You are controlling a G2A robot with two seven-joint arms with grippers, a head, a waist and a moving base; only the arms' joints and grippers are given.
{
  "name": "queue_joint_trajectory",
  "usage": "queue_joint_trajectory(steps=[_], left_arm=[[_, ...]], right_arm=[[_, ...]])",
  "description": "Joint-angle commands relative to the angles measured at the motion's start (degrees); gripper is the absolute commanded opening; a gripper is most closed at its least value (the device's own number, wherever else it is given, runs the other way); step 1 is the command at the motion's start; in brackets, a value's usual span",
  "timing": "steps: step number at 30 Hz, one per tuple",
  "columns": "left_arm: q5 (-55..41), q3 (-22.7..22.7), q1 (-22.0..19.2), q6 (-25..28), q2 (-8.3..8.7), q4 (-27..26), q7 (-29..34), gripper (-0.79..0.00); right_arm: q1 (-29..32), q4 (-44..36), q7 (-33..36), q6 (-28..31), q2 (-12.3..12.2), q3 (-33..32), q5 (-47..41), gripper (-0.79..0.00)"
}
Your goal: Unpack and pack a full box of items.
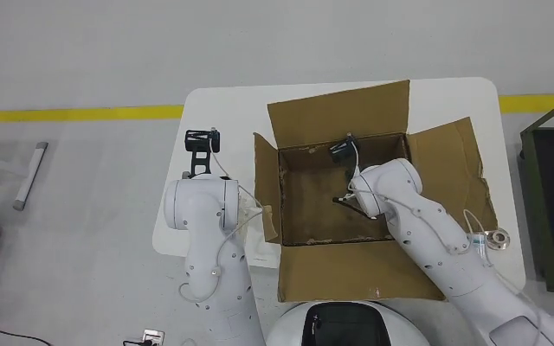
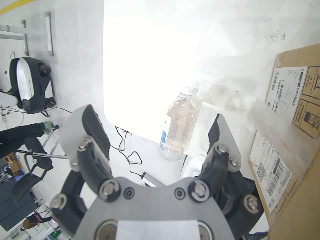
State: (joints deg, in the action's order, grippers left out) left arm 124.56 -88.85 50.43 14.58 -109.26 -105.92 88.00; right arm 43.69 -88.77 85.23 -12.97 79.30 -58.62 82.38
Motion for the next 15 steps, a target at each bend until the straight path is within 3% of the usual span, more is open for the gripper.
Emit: queue_joint_trajectory(steps=[1,15], left_arm=[[0.00,0.00,0.00,0.00,0.00,0.00,0.00,0.000],[0.00,0.00,0.00,0.00,0.00,0.00,0.00,0.000]], right_arm=[[0.11,0.27,-0.08,0.22,0.08,0.00,0.13,-0.459],[0.82,1.82,-0.46,0.95,0.88,0.22,1.77,-0.459]])
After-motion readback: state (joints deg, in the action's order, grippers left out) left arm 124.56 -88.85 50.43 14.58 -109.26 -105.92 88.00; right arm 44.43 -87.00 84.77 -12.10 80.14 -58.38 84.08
